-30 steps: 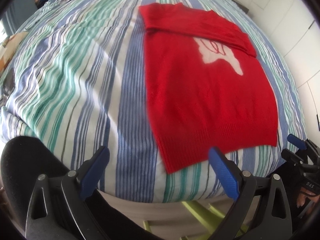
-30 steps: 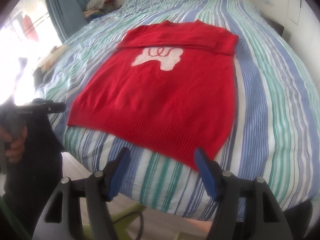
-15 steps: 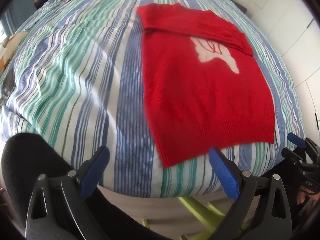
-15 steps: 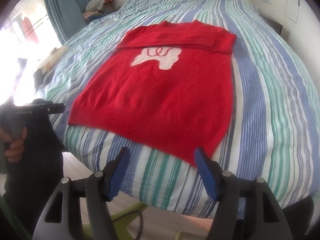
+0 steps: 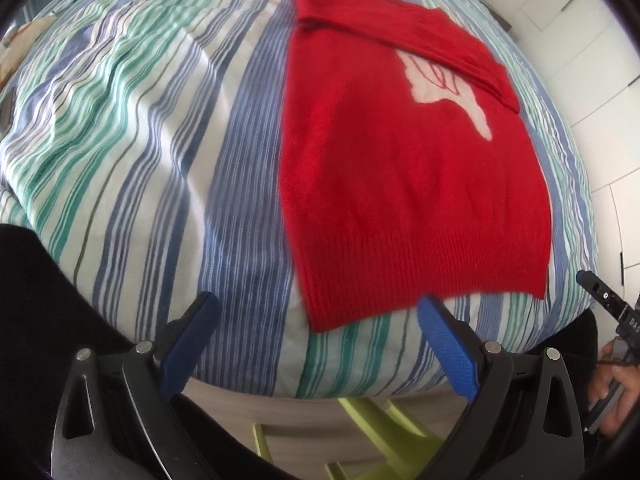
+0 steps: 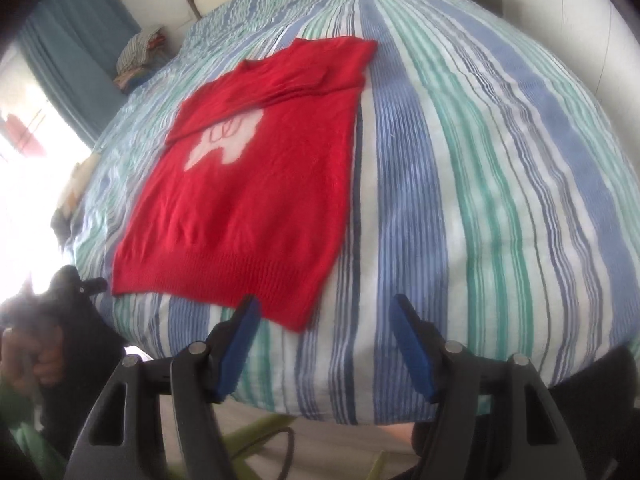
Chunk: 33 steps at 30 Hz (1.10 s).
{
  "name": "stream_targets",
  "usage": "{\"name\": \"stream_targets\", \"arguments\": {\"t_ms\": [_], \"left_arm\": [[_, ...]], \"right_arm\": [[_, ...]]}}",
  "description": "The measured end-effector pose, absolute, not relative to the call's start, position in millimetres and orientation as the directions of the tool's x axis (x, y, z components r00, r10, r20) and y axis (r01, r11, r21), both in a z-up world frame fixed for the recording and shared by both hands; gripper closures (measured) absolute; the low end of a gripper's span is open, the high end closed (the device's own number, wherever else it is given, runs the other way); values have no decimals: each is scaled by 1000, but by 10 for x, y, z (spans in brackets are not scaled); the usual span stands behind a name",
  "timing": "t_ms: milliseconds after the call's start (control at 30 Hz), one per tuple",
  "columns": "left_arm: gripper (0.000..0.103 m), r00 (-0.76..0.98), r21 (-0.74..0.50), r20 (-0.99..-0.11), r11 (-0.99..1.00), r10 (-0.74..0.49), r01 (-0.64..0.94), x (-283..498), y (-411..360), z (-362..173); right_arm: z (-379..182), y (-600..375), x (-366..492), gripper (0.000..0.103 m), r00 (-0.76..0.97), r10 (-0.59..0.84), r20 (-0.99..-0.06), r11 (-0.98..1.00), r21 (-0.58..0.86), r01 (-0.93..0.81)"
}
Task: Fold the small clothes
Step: 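Move both tools toward the hem of the red sweater, then grasp the hem with the right gripper while the left gripper grasps it, folding both toward the collar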
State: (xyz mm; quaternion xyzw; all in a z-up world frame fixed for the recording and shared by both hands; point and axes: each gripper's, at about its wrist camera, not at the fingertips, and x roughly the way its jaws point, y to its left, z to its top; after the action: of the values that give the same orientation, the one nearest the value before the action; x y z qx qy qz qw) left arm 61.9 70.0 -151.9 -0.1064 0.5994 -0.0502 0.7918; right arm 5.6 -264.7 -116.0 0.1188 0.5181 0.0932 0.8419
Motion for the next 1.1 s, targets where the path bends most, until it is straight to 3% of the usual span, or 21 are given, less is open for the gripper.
{"name": "stream_targets", "arguments": {"t_ms": [100,300,400,433,467,500,800,967,1100], "left_arm": [[6,269,-245,-937,968,-222,-55,663,670,-1588],[40,223,-260,-943,965,-248,-26,614,595,-1690],[70,207,-308,-933,950,-293,-42,641,604,-1730],[95,202,-336,-926,940,-319,-57,662,624,-1747],[98,201,-361,-918,930,-341,-72,680,646,-1751],[98,209,-375,-912,923,-352,-85,690,678,-1740],[100,419,-569,-768,817,-485,-97,860,954,-1129],[101,541,-600,-685,799,-488,-38,1781,1008,-809],[101,579,-565,-682,825,-447,-28,2792,992,-835]], "right_arm": [[-1292,-2551,203,37,417,374,-828,914,405,-16],[-1676,-2346,266,37,314,317,-895,938,346,40],[-1822,-2425,273,39,319,402,-858,886,452,101],[-1855,-2425,296,51,322,423,-847,875,474,98],[-1884,-2433,327,91,317,430,-845,873,479,94],[-1915,-2454,355,98,303,432,-849,870,481,107],[-1358,-2641,382,99,434,463,-773,838,541,68],[-977,-2692,1040,99,551,452,-702,836,549,14],[-785,-2688,1965,99,615,384,-689,877,481,-9]]}}
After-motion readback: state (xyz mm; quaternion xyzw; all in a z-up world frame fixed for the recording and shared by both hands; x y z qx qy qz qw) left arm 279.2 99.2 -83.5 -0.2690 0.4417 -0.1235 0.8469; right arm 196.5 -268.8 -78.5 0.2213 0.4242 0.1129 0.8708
